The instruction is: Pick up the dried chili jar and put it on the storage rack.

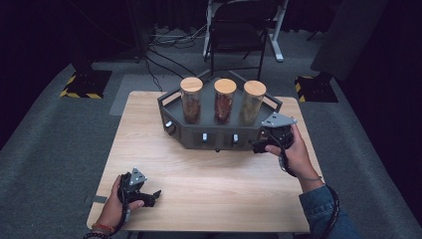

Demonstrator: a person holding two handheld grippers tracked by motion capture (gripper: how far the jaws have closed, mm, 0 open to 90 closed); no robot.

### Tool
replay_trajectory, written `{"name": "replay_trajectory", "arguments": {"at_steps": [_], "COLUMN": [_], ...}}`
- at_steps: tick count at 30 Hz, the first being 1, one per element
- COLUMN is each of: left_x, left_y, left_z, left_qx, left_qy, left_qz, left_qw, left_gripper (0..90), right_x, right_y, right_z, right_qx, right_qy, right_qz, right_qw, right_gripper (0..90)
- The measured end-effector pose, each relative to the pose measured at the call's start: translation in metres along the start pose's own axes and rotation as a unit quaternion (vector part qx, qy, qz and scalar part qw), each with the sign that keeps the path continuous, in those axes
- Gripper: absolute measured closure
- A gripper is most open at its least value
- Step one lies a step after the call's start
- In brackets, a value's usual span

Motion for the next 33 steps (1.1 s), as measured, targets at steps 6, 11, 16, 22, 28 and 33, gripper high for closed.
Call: {"name": "replay_trajectory", "arguments": {"at_steps": [6, 11, 16, 22, 28, 33], "left_x": [0.000, 0.000, 0.000, 0.000, 0.000, 0.000], "left_y": [0.000, 0.000, 0.000, 0.000, 0.000, 0.000], "left_z": [0.000, 0.000, 0.000, 0.000, 0.000, 0.000], "left_qx": [0.000, 0.000, 0.000, 0.000, -0.001, -0.001], "left_qy": [0.000, 0.000, 0.000, 0.000, 0.000, 0.000], "left_qz": [0.000, 0.000, 0.000, 0.000, 0.000, 0.000], "left_qw": [1.0000, 1.0000, 1.0000, 1.0000, 1.0000, 1.0000], "left_gripper": [0.3, 0.3, 0.3, 0.3, 0.3, 0.3], "right_x": [-0.004, -0.004, -0.004, -0.005, -0.003, 0.000], "right_y": [-0.007, -0.011, -0.018, -0.027, -0.038, -0.043], "right_z": [0.015, 0.027, 0.040, 0.053, 0.073, 0.091], "right_qx": [-0.005, -0.010, -0.021, -0.028, -0.034, -0.038], "right_qy": [-0.002, -0.008, -0.016, -0.022, -0.035, -0.051], "right_qz": [-0.008, -0.007, -0.005, -0.011, -0.020, -0.021], "right_qw": [1.0000, 0.9999, 0.9996, 0.9993, 0.9986, 0.9978], "right_gripper": [2.1, 2.1, 2.1, 2.1, 2.1, 2.1]}}
Point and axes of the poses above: each handheld gripper's, and its own axes: x roughly forward along the jaws, z roughly out of its underside, y roughly to its right, the point moved 8 cm from there along x, roughly forward along the jaws
